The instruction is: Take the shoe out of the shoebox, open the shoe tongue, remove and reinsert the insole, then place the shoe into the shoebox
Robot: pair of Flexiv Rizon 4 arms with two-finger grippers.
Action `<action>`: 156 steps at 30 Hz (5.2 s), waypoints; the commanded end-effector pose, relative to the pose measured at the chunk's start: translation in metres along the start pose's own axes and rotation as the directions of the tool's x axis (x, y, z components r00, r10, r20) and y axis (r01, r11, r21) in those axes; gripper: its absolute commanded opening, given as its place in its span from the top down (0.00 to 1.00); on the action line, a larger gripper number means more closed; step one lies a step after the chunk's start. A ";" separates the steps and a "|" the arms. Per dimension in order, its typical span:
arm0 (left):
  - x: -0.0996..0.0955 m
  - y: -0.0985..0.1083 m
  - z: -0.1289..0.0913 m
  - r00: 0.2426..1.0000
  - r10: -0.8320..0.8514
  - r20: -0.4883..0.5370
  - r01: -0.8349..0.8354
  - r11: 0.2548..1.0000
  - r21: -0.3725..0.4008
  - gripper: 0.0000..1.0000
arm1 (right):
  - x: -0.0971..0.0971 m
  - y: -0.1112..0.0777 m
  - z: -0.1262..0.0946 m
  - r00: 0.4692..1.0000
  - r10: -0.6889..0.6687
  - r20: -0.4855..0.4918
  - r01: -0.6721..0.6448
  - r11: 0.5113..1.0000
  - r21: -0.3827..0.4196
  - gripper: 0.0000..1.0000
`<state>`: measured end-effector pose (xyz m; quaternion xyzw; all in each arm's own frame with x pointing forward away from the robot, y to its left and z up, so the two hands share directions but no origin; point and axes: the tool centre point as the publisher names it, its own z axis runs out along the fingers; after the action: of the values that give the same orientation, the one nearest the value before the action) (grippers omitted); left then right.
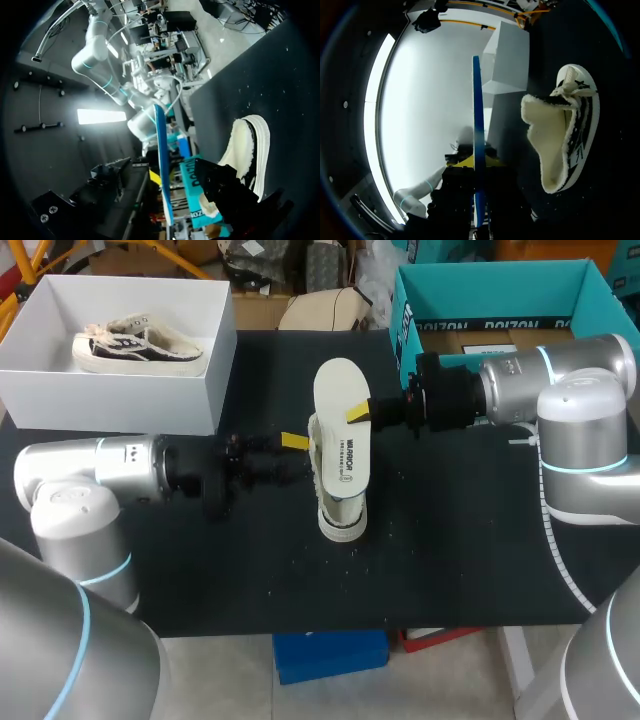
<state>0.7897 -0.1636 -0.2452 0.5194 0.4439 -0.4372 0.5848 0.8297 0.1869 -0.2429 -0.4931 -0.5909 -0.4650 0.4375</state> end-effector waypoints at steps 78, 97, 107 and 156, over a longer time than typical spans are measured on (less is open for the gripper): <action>0.000 -0.079 -0.016 0.914 -0.231 -0.334 0.242 0.970 -0.007 1.00 | 0.028 -0.046 -0.085 0.736 -0.222 0.640 0.339 0.938 -0.065 0.00; 0.000 -0.079 -0.016 0.914 -0.231 -0.334 0.242 0.970 -0.007 1.00 | 0.016 -0.115 -0.127 0.717 -0.165 0.677 0.346 0.928 -0.141 0.00; 0.000 -0.079 -0.016 0.914 -0.231 -0.334 0.242 0.970 -0.007 1.00 | 0.014 -0.126 -0.134 0.716 -0.175 0.676 0.358 0.923 -0.140 0.00; 0.071 -0.084 0.039 0.658 -0.486 -0.575 0.686 0.702 0.191 1.00 | 0.014 -0.126 -0.134 0.716 -0.175 0.676 0.358 0.923 -0.140 0.00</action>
<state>0.7183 -0.2042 -0.3258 0.5360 0.6298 -0.5353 0.1720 0.7118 0.0476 -0.2181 -0.5858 -0.7048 -0.3950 0.0637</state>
